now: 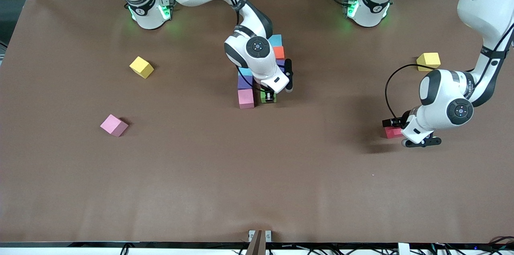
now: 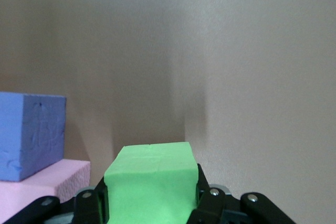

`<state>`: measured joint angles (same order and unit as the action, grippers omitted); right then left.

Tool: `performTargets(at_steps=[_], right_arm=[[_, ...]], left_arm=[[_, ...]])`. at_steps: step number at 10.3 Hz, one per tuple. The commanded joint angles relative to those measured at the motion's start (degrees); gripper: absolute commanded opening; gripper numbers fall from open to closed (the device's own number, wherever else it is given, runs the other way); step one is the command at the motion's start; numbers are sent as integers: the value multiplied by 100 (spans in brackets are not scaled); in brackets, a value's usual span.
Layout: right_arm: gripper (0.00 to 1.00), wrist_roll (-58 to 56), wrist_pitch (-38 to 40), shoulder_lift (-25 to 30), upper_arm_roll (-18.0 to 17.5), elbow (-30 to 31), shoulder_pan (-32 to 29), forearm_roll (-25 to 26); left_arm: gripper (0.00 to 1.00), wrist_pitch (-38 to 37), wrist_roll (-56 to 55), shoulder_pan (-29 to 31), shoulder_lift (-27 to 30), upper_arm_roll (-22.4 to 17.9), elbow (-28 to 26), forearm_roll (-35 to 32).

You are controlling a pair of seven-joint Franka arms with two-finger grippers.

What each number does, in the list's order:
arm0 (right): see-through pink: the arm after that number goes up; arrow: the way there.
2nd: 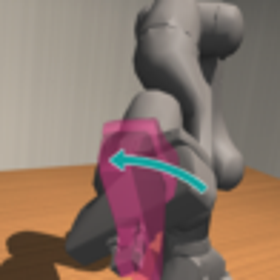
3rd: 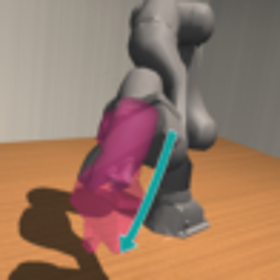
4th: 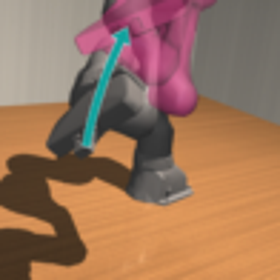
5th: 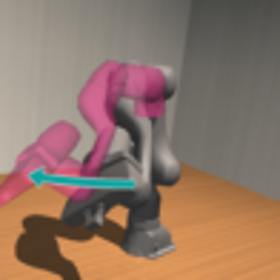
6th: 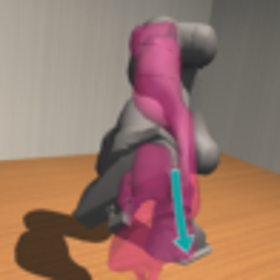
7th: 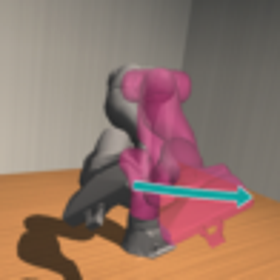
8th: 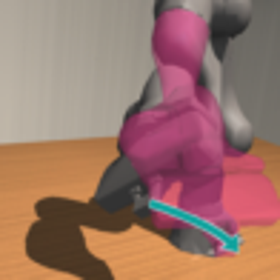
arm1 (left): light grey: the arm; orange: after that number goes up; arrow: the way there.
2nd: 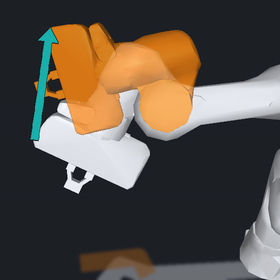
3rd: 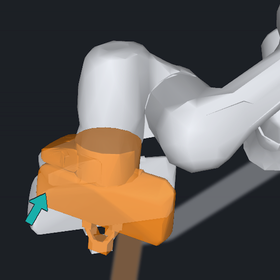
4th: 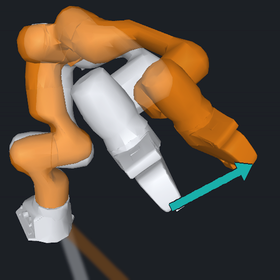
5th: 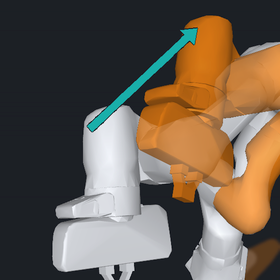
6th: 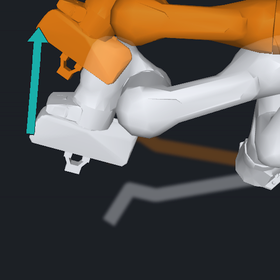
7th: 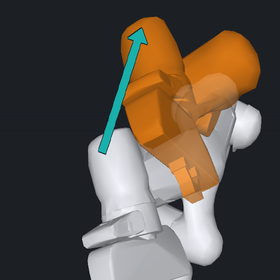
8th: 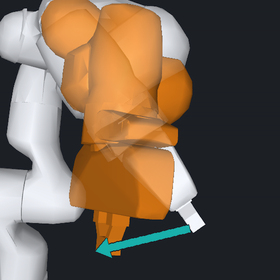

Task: Form number 2 with 11 blocks
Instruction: 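Grasp the red cube with the left gripper while the right gripper withdraws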

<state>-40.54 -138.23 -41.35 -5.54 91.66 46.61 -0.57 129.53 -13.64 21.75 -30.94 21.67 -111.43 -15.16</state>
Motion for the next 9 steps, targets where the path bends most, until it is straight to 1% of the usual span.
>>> performTargets(at_steps=[1, 3, 5, 7, 9], right_arm=[[0, 125, -72, 83, 9, 256, -64, 390], [0, 125, -72, 83, 17, 256, -64, 400], [0, 125, -107, 83, 35, 265, -73, 400], [0, 125, -107, 92, 35, 291, -108, 400], [0, 134, -116, 92, 35, 291, -108, 400]], left_arm=[[100, 125, -148, 22, -157, 21, 112, -154], [98, 152, -130, 13, -245, 21, 200, -154], [90, 152, -130, 13, -246, 21, 209, -154], [74, 152, -104, 13, -246, 21, 209, -154], [72, 152, -104, -13, -246, 30, 209, -154]])
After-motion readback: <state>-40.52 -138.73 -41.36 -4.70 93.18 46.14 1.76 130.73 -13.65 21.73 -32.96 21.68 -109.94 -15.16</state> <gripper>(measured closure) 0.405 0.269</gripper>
